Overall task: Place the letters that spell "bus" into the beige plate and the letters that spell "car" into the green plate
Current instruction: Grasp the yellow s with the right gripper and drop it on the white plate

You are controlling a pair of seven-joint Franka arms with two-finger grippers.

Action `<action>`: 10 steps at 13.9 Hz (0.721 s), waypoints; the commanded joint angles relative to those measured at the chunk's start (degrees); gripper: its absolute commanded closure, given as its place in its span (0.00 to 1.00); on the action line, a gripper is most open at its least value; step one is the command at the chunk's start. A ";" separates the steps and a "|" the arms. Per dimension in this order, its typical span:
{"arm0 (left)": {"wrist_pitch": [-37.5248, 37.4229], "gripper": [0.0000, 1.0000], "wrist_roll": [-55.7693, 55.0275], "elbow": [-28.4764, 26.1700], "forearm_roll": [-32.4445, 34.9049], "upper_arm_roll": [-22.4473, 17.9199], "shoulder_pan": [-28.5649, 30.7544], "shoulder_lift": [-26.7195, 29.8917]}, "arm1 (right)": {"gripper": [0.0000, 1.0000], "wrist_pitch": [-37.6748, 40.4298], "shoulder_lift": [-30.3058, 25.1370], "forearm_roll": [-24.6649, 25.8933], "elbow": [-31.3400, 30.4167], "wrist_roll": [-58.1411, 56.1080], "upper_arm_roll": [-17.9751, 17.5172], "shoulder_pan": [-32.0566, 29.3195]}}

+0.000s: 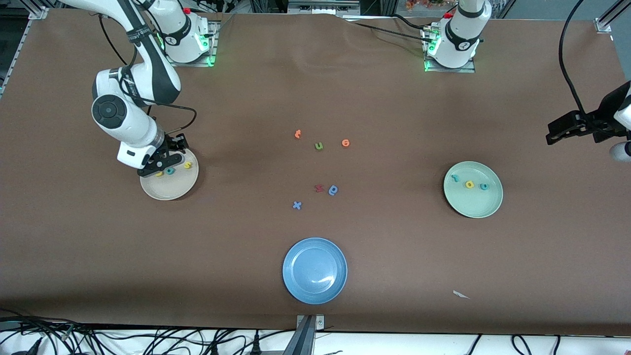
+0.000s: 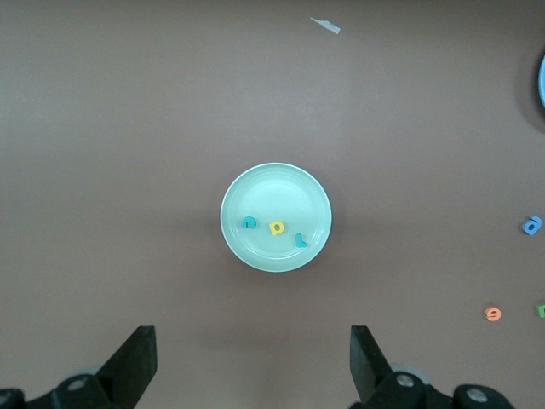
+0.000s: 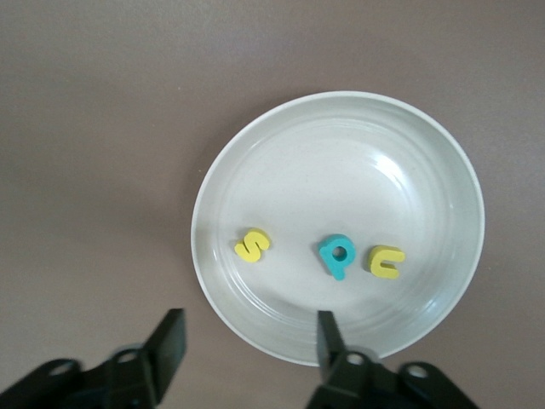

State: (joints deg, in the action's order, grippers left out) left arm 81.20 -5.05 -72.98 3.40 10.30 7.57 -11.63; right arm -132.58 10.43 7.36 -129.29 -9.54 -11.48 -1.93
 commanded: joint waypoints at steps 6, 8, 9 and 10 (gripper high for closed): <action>-1.04 0.00 -0.14 0.74 -3.40 1.56 -0.63 2.05 | 0.00 8.01 -5.07 -4.02 7.45 0.66 -0.30 -0.61; -0.95 0.00 -0.14 0.74 -3.13 1.92 -0.54 2.14 | 0.00 14.42 -5.07 -3.93 13.33 0.66 0.05 -0.61; -1.04 0.00 -0.14 0.74 -2.96 1.83 -0.46 2.14 | 0.00 17.76 -4.98 -3.93 16.41 0.66 0.31 -0.61; -1.04 0.00 -0.14 0.65 -2.70 1.74 -0.46 2.14 | 0.00 20.93 -4.98 -3.93 19.40 0.66 0.40 -0.61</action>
State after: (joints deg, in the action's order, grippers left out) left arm 81.04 -5.17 -72.82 1.25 12.14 6.85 -9.85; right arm -117.63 5.29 4.58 -115.48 -8.98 -11.05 -2.11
